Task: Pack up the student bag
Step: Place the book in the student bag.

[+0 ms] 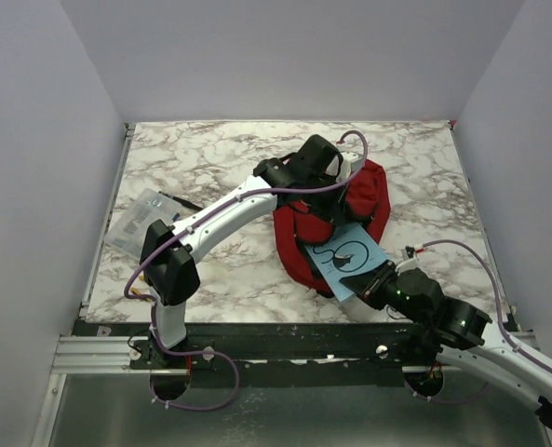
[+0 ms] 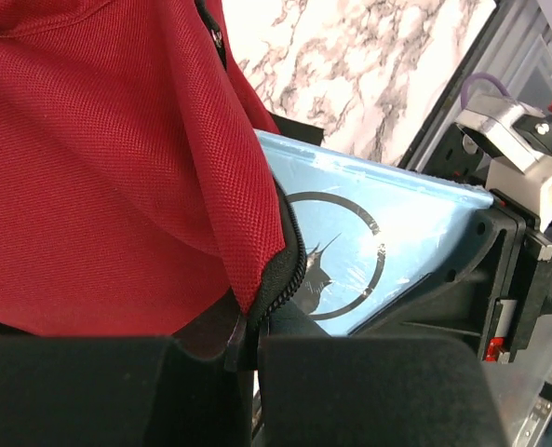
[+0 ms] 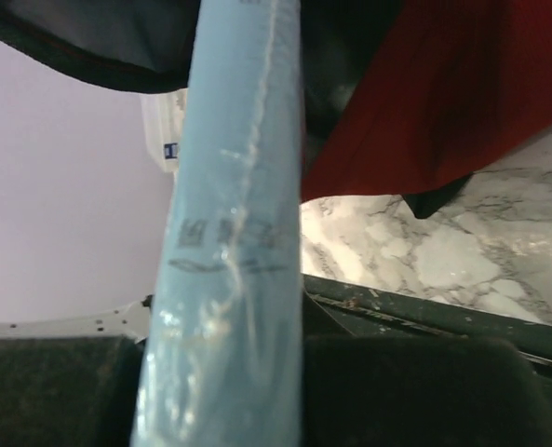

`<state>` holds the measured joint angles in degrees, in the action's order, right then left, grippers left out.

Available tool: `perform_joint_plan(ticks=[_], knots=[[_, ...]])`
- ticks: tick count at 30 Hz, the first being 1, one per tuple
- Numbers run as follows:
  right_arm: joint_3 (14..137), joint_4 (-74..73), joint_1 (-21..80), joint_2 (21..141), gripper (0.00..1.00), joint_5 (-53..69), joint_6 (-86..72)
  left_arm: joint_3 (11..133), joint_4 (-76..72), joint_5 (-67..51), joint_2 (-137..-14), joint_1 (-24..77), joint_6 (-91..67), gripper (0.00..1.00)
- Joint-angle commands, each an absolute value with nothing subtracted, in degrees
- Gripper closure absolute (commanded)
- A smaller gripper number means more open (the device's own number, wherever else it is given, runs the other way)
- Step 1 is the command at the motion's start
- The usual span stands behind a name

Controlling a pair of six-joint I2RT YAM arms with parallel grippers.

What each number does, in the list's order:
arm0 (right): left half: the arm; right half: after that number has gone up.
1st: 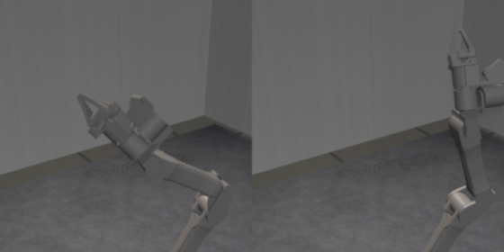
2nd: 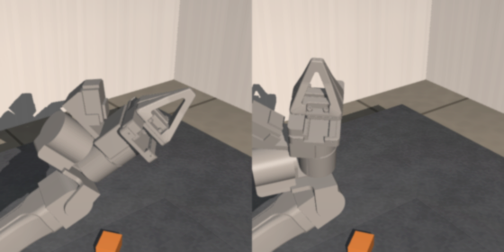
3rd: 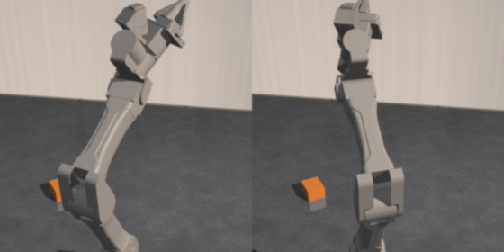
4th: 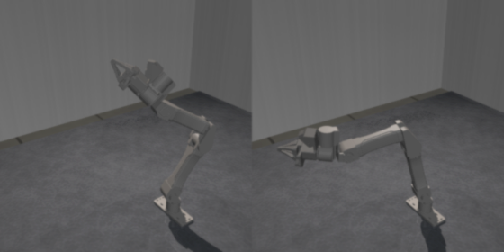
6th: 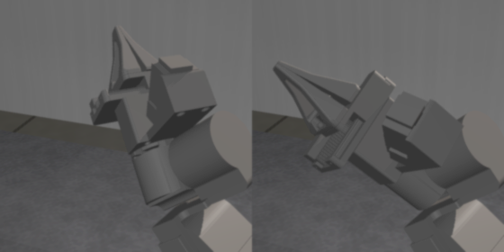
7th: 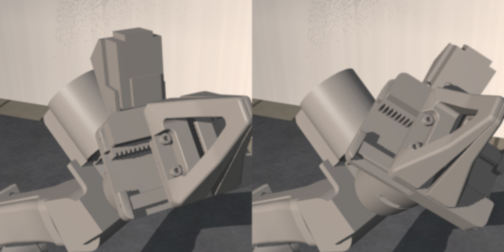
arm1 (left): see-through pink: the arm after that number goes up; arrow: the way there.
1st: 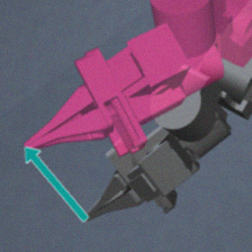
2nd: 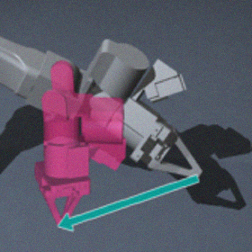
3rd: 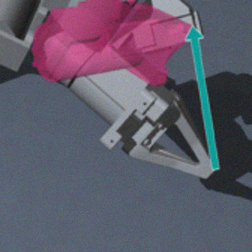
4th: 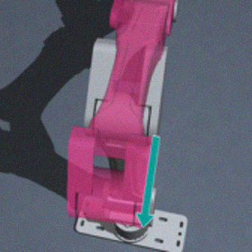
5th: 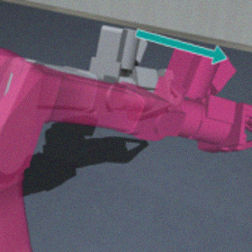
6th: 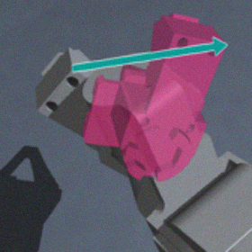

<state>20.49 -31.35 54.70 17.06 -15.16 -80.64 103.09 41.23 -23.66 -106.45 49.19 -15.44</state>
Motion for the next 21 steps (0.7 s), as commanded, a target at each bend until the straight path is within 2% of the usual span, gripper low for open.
perform_joint_plan(ticks=[1,6,12,15,17,20,21], knots=[[20.5,-19.9,54.9,17.7,1.0,-16.3,-84.1,107.9,47.6,-30.9,-107.4,49.9,-13.9,1.0],[16.3,-12.0,54.9,16.5,1.0,-22.7,-86.1,108.3,47.6,-33.1,-107.9,50.0,-14.3,1.0],[9.7,3.0,54.9,19.4,1.0,-37.3,-87.5,109.3,47.5,-34.3,-108.7,50.0,-14.4,1.0],[5.9,19.8,54.9,25.9,1.0,-44.2,-83.5,109.4,47.0,-36.3,-109.0,50.0,-14.7,1.0],[4.8,32.0,54.8,35.0,0.99,-48.5,-80.6,108.4,46.3,-37.4,-108.9,49.9,-14.9,1.0],[10.3,36.3,53.5,49.7,0.85,-48.4,-76.7,106.1,44.9,-35.5,-108.7,49.4,-15.9,1.0],[11.7,37.3,52.7,53.9,0.75,-46.0,-75.5,105.4,44.9,-34.9,-108.5,49.0,-15.4,1.0]])
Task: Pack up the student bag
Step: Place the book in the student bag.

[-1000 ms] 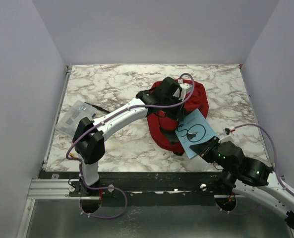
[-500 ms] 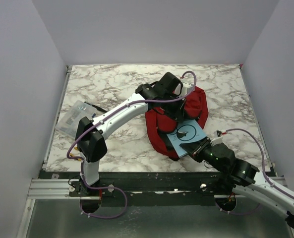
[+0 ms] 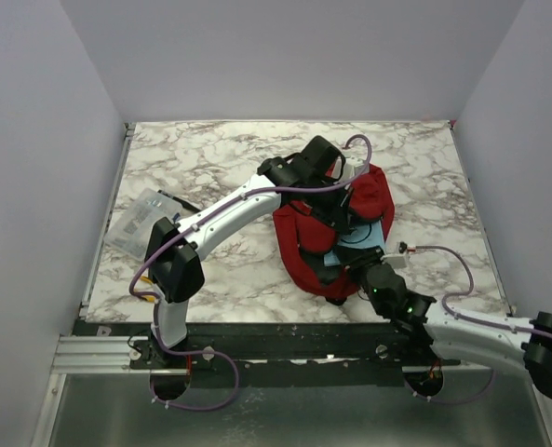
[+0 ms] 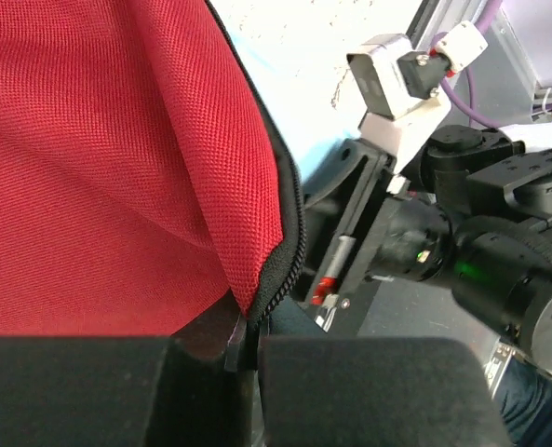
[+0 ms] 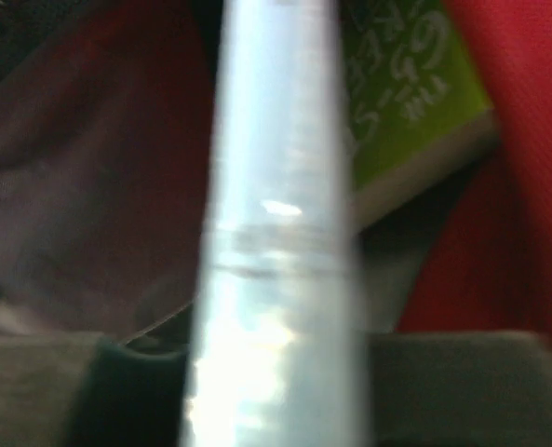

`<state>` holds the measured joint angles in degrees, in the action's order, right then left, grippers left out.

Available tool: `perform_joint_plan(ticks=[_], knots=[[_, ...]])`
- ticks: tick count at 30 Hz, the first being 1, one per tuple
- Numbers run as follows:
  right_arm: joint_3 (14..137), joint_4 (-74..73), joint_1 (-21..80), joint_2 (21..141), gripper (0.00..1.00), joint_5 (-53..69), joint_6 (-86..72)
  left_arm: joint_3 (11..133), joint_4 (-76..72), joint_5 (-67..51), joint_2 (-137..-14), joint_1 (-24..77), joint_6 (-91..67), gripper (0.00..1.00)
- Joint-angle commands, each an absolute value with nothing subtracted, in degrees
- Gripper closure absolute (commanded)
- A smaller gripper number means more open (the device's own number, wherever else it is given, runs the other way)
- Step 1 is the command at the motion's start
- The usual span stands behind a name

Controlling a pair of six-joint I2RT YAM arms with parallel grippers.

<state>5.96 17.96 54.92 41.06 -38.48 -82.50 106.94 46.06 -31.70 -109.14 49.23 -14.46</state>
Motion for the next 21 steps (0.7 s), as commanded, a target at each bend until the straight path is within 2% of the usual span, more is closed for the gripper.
perform_joint_plan(ticks=[1,2,4,6,9,12,18,19,21], knots=[[12.5,37.9,51.1,56.2,0.65,-41.6,-75.2,105.0,44.9,-35.6,-108.4,48.5,-15.1,1.0],[13.1,37.8,49.4,58.0,0.57,-37.6,-75.4,104.7,44.7,-36.1,-108.2,47.8,-15.1,1.0],[13.5,36.0,46.7,59.6,0.47,-30.6,-75.5,104.5,44.5,-36.2,-107.7,47.2,-15.2,1.0],[14.7,28.6,44.1,59.4,0.36,-26.4,-77.3,104.4,44.5,-36.0,-107.2,46.9,-14.9,1.0],[15.5,19.6,40.7,56.3,0.29,-19.7,-76.7,104.1,44.6,-36.4,-107.0,46.4,-15.0,1.0],[15.1,11.0,39.8,51.1,0.19,-18.5,-76.2,104.0,44.5,-37.2,-107.0,46.3,-15.1,1.0],[12.9,2.2,39.9,43.4,0.18,-13.7,-78.4,103.8,44.5,-37.0,-106.3,46.2,-15.1,1.0],[12.5,1.8,39.9,43.1,0.2,-12.8,-79.1,103.8,44.5,-37.2,-106.3,46.2,-15.1,1.0],[11.5,2.6,39.9,43.0,0.33,-12.0,-79.5,103.7,44.5,-37.3,-106.2,46.2,-15.1,1.0]])
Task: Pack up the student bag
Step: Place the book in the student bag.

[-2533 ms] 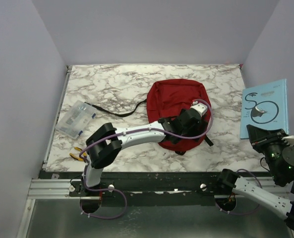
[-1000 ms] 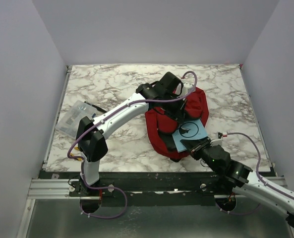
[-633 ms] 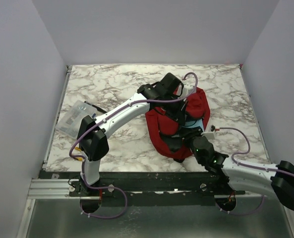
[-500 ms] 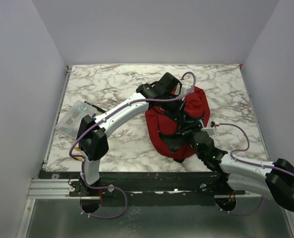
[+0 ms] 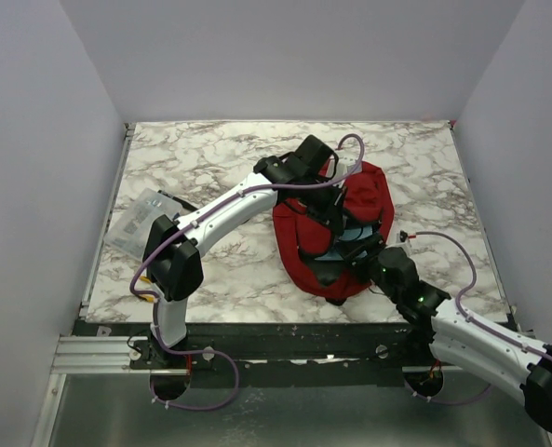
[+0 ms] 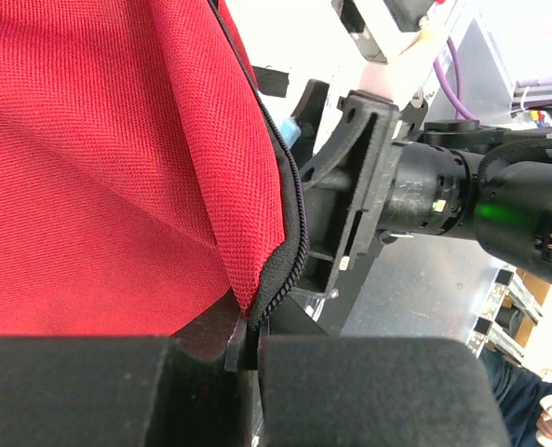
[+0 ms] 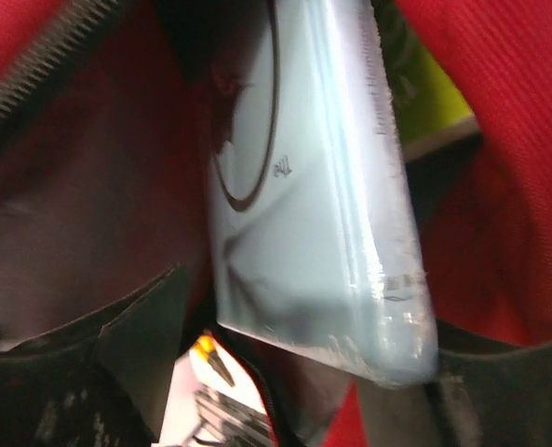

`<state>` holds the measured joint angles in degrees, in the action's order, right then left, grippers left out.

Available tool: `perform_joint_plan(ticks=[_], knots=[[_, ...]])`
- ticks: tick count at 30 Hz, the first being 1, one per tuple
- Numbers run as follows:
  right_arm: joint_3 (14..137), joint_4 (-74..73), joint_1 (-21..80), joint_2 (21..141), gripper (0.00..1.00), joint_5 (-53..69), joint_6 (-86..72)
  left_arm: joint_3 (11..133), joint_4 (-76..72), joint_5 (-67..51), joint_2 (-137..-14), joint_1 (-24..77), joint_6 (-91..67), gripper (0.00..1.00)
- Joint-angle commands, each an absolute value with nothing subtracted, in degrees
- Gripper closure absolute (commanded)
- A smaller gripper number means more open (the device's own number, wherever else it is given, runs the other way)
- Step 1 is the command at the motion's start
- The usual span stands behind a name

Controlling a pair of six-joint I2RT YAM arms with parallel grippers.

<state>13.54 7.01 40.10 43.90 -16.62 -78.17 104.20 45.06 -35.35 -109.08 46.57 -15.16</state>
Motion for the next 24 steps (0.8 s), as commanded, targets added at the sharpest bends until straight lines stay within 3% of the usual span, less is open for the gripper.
perform_joint_plan(ticks=[1,5,6,9,13,18,24], knots=[[11.2,2.6,39.9,43.1,0.37,-12.3,-79.5,103.7,44.5,-37.4,-106.1,46.3,-15.1,1.0],[11.4,2.6,39.9,45.1,0.52,-14.4,-79.3,103.4,44.4,-37.6,-106.0,46.3,-15.2,1.0],[11.5,3.3,39.9,45.9,0.62,-14.5,-79.1,103.4,44.4,-37.6,-105.9,46.3,-15.3,1.0],[12.5,7.3,39.8,48.5,0.77,-14.4,-77.4,103.1,44.3,-37.8,-105.7,46.4,-15.3,1.0],[15.2,15.1,38.0,52.8,0.89,-15.0,-76.2,102.8,44.2,-37.5,-105.2,46.4,-15.1,1.0],[17.0,26.7,32.3,61.9,0.91,-14.7,-79.1,102.4,44.1,-36.4,-104.8,46.6,-14.9,1.0],[17.8,30.2,22.2,71.0,0.82,4.9,-78.8,101.8,44.1,-35.1,-104.1,46.6,-14.5,1.0]])
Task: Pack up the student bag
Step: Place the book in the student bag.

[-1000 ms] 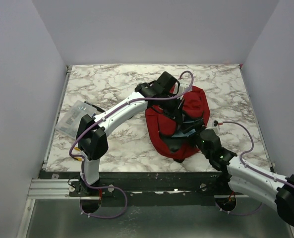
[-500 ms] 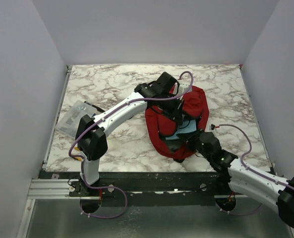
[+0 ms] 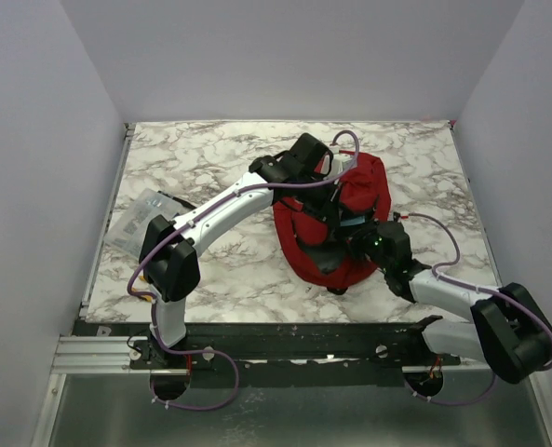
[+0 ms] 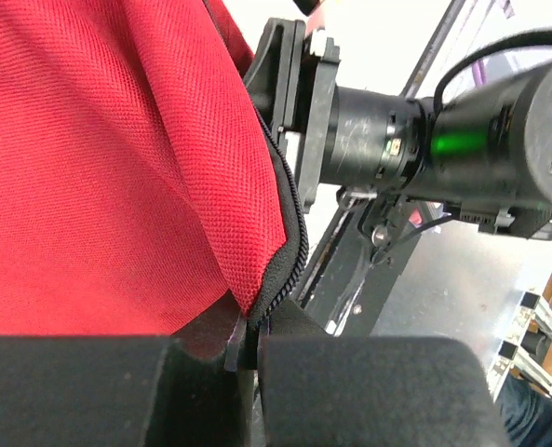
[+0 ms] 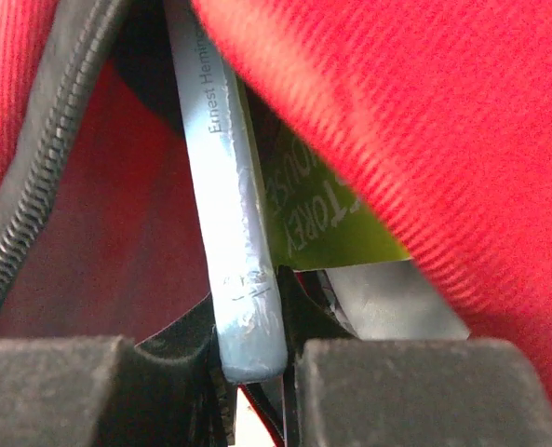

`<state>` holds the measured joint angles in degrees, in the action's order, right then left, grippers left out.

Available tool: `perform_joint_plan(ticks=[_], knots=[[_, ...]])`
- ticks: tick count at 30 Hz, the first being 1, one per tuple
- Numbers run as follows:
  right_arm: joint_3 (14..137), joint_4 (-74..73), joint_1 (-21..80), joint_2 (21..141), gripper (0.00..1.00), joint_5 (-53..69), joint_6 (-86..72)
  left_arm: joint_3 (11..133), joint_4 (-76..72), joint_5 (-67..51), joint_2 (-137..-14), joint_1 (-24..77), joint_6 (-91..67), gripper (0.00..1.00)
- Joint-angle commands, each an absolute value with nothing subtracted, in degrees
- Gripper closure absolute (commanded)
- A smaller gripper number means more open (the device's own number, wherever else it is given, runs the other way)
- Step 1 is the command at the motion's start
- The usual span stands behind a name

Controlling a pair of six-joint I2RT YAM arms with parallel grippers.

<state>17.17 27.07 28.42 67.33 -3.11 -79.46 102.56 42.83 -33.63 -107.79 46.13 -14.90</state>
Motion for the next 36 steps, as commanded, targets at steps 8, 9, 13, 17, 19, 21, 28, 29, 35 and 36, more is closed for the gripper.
perform_joint_plan(ticks=[8,9,13,17,19,21,28,29,35,36], knots=[[17.7,13.8,20.4,63.3,0.33,11.0,-67.2,102.1,44.0,-35.6,-103.1,46.5,-14.3,1.0],[18.1,11.3,20.4,61.8,0.33,10.8,-65.5,102.1,44.0,-35.9,-103.1,46.5,-14.2,1.0],[19.2,2.3,20.4,56.4,0.31,8.3,-60.1,102.2,44.0,-37.1,-103.3,46.5,-14.3,1.0],[19.4,-4.5,20.4,53.9,0.48,5.9,-57.7,102.3,43.8,-37.9,-103.2,46.5,-14.5,1.0],[17.4,-0.9,20.4,53.1,0.58,7.9,-57.3,102.2,43.5,-38.6,-103.0,46.5,-14.6,1.0],[15.9,4.3,20.4,53.0,0.67,10.7,-57.8,102.0,43.0,-39.4,-102.9,46.5,-14.7,1.0],[17.2,16.6,20.3,58.0,0.85,7.2,-62.0,101.0,41.5,-41.1,-101.5,48.9,-13.6,1.0],[18.0,19.2,20.4,59.6,0.87,6.5,-63.4,100.5,41.4,-40.2,-101.2,49.8,-13.1,1.0],[28.1,20.4,20.4,71.8,0.82,2.6,-61.9,97.9,40.5,-35.5,-99.4,52.2,-11.7,1.0],[28.7,19.6,20.4,71.9,0.8,3.4,-60.4,97.7,40.6,-34.0,-99.4,51.9,-11.6,1.0]])
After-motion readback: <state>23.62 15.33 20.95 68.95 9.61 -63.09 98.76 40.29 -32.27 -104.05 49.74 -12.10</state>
